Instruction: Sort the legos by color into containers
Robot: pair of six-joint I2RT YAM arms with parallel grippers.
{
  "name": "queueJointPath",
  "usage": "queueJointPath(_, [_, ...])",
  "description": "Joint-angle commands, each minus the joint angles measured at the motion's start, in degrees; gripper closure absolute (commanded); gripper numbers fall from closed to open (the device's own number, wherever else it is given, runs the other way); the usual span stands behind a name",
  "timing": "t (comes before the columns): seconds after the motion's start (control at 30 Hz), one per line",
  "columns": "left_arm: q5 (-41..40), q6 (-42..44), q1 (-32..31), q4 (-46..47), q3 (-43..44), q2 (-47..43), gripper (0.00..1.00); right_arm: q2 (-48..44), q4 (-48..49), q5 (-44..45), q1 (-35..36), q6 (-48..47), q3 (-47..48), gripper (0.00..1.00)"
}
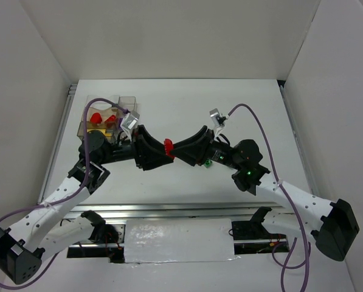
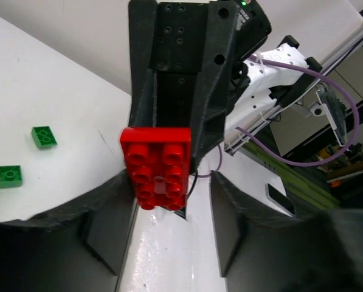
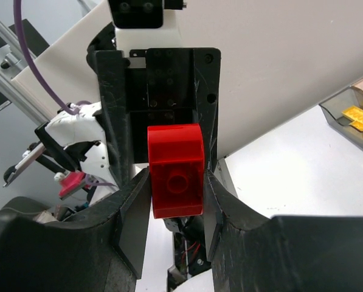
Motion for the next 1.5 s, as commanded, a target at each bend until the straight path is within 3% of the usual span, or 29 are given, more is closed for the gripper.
queueJointPath(0.0, [2.5,-0.3,-0.5,4.8,0.2,0.3,0.39,0.4,2.9,0.5,0.1,-0.3,3.3,1.00])
queueJointPath(0.1, [2.3,0.5,-0.6,3.8,0.4,0.4,0.62,0.5,2.3,0.5,0.1,-0.6,3.7,1.00])
queueJointPath(0.17, [1.7,1.3,-0.6,2.2,0.9,0.7,0.87,0.4,2.1,0.8,0.1,-0.9,3.6,1.00])
queueJointPath(0.23, [1.1,2.1,-0.6,0.5,1.7,1.0,1.00,0.4,1.7,1.2,0.1,-1.0,3.6,1.00])
queueJointPath(0.27, [0.5,3.2,-0.6,-2.0,2.6,1.1,1.00,0.4,1.5,1.1,0.1,-1.3,3.5,0.96])
queueJointPath(0.3, [-0.5,3.7,-0.6,-3.5,3.1,1.1,1.00,0.3,1.6,0.8,0.1,-1.5,3.3,0.83])
queueJointPath(0.33, [-3.7,4.4,-0.7,-5.0,3.6,1.0,1.00,0.1,1.8,1.6,0.2,-1.6,2.2,0.55])
queueJointPath(0.37, [-5.6,5.3,-0.6,-6.5,4.4,0.9,1.00,-1.1,1.7,3.1,-0.1,-1.0,1.4,0.01])
queueJointPath(0.53, [-19.2,8.5,4.4,-23.3,8.2,1.4,1.00,-8.5,-9.9,17.8,-4.5,-0.6,-2.4,0.00])
queueJointPath(0.57, [-20.1,7.9,6.8,-25.0,8.8,2.4,1.00,-11.7,-16.1,24.6,-5.3,-0.4,-2.7,0.00])
queueJointPath(0.67, [-21.5,4.4,23.4,-31.3,9.6,6.3,1.00,-17.5,-25.1,34.3,-7.6,-0.1,-3.7,0.00])
queueJointPath(0.73, [-23.3,2.1,28.9,-35.4,11.6,9.2,1.00,-19.6,-28.5,36.3,-8.1,-0.9,-4.0,0.00])
queueJointPath(0.87, [-38.8,-4.3,37.5,-37.5,15.3,19.5,1.00,-21.5,-32.4,37.5,-8.2,-1.1,-3.3,0.00])
queueJointPath(1.07, [-45.5,-11.5,40.4,-33.4,24.7,34.8,1.00,-21.6,-34.7,34.6,-8.2,-2.4,-3.6,0.00])
queueJointPath(1.2, [-44.4,-14.1,41.9,-35.4,33.2,44.2,0.90,-22.1,-36.0,34.6,-8.3,-3.6,-3.9,0.00])
queueJointPath(1.47, [-42.7,-17.8,43.2,-31.0,32.1,51.0,0.78,-21.9,-36.8,35.8,-8.5,-5.2,-3.8,0.00])
